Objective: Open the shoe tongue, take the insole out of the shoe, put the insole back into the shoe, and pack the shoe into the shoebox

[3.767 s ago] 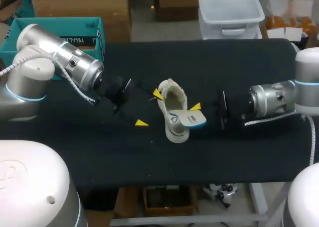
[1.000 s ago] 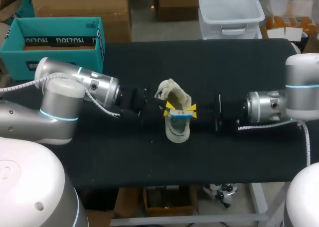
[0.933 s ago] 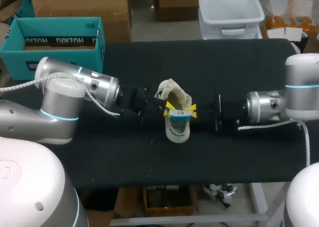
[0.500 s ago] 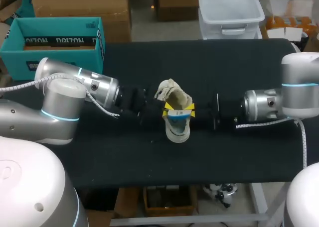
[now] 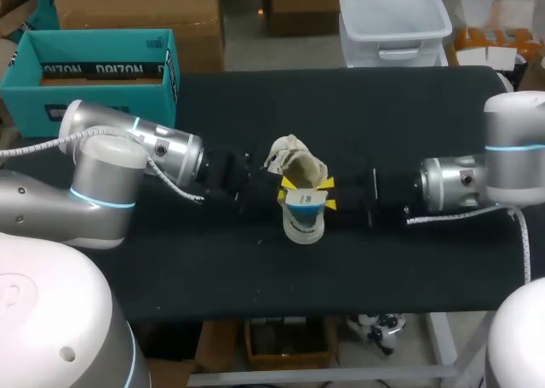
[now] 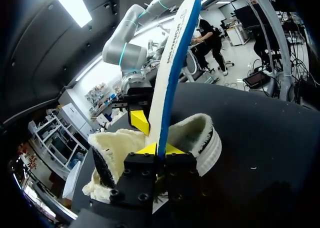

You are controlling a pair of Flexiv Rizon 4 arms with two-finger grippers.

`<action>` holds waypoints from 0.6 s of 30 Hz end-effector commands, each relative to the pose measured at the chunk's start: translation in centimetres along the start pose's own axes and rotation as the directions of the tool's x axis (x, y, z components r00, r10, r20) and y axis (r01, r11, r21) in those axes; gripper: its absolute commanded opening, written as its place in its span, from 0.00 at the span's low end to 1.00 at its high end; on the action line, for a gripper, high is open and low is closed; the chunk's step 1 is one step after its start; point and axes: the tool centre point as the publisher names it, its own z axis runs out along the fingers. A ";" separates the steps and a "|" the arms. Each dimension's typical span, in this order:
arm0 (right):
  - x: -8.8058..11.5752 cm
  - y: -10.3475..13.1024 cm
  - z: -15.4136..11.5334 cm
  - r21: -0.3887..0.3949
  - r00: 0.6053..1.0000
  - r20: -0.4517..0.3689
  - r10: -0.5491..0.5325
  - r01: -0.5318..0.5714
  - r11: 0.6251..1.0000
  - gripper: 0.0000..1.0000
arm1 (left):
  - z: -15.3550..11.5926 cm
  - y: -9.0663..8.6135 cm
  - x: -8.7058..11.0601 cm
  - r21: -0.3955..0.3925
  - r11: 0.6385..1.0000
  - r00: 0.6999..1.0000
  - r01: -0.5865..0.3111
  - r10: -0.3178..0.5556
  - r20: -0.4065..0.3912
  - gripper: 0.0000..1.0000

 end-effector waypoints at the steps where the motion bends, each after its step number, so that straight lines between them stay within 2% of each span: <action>1: -0.2 -1.7 -0.6 -0.053 1.000 0.002 0.002 -0.002 0.999 0.17 | 0.2 0.1 0.3 0.003 1.000 1.000 0.000 0.000 0.010 0.06; 4: -0.2 -1.8 -0.6 -0.055 1.000 0.004 0.001 -0.001 0.998 0.02 | 0.2 0.0 0.3 0.003 1.000 1.000 0.000 0.000 0.009 0.07; 9: -0.2 -1.4 -0.2 -0.043 1.000 0.016 -0.001 0.001 0.999 0.00 | 0.2 0.1 0.3 -0.003 1.000 1.000 0.004 -0.004 0.009 0.11; 10: -0.2 -1.3 -0.1 -0.041 1.000 0.017 -0.001 0.002 0.999 0.00 | 0.1 0.1 0.3 -0.003 1.000 1.000 0.009 -0.009 0.008 0.25; 11: -0.2 -1.3 -0.1 -0.041 1.000 0.018 -0.002 0.003 0.999 0.00 | 0.0 -0.2 0.4 -0.001 1.000 1.000 0.010 -0.010 0.007 0.50; 12: -0.2 -1.2 -0.1 -0.040 1.000 0.018 -0.003 0.003 0.999 0.00 | 0.0 -0.2 0.5 0.002 1.000 1.000 0.010 -0.010 0.006 0.60; 13: -0.2 -1.1 -0.1 -0.040 1.000 0.018 -0.007 0.008 0.999 0.00 | -0.2 -0.8 0.7 0.020 1.000 1.000 0.002 -0.002 0.002 0.76; 16: -0.3 -0.9 -0.1 -0.041 1.000 0.015 -0.009 0.010 0.999 0.00 | -0.5 -1.8 1.2 0.046 0.999 1.000 -0.018 0.018 0.000 0.81; 18: -0.4 -0.9 -0.1 -0.041 1.000 0.014 -0.010 0.011 0.999 0.00 | -0.6 -2.2 1.4 0.051 0.998 1.000 -0.027 0.027 0.001 0.79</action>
